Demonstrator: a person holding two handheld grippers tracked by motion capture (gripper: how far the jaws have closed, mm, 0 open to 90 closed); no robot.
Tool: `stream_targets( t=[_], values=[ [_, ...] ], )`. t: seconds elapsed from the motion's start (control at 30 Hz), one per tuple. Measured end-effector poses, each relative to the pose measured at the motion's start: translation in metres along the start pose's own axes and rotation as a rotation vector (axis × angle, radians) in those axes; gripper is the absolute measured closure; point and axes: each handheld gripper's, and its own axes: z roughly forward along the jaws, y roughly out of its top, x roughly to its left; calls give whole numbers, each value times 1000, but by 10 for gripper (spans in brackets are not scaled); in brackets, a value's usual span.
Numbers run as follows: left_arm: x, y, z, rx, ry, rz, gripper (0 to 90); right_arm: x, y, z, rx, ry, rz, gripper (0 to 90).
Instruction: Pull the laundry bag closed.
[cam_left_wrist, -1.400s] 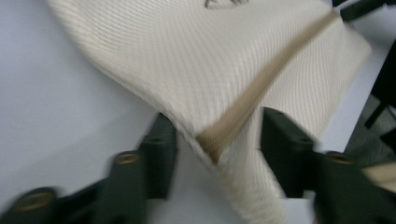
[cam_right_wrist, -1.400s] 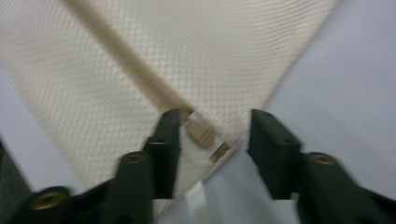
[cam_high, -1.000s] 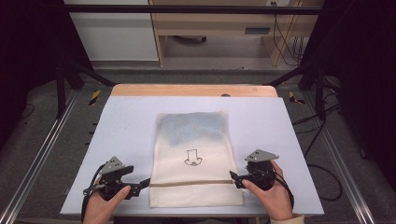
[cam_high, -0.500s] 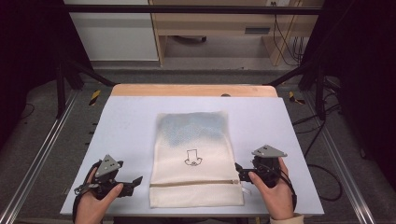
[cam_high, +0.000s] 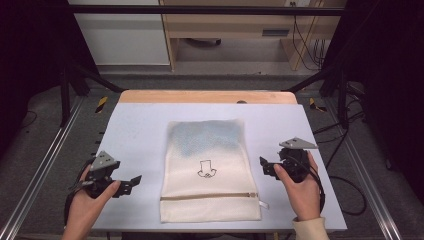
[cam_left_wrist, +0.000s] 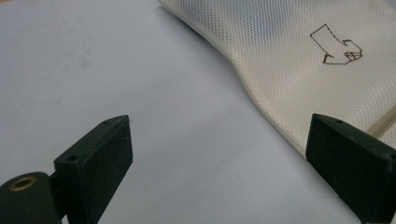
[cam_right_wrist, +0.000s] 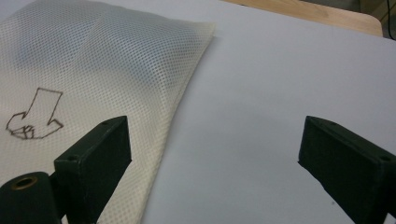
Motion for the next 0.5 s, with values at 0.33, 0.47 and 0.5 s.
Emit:
stream_targets(
  t=[0.33, 0.47, 0.5],
  values=[
    [7, 25, 30, -11, 33, 34, 68, -19, 13, 17, -16, -38, 68, 106],
    [11, 27, 35, 10, 38, 61, 55, -26, 9, 23, 2, -39, 81, 100],
    [12, 27, 35, 11, 44, 68, 53, -28, 8, 25, 4, -42, 82, 99]
  ],
)
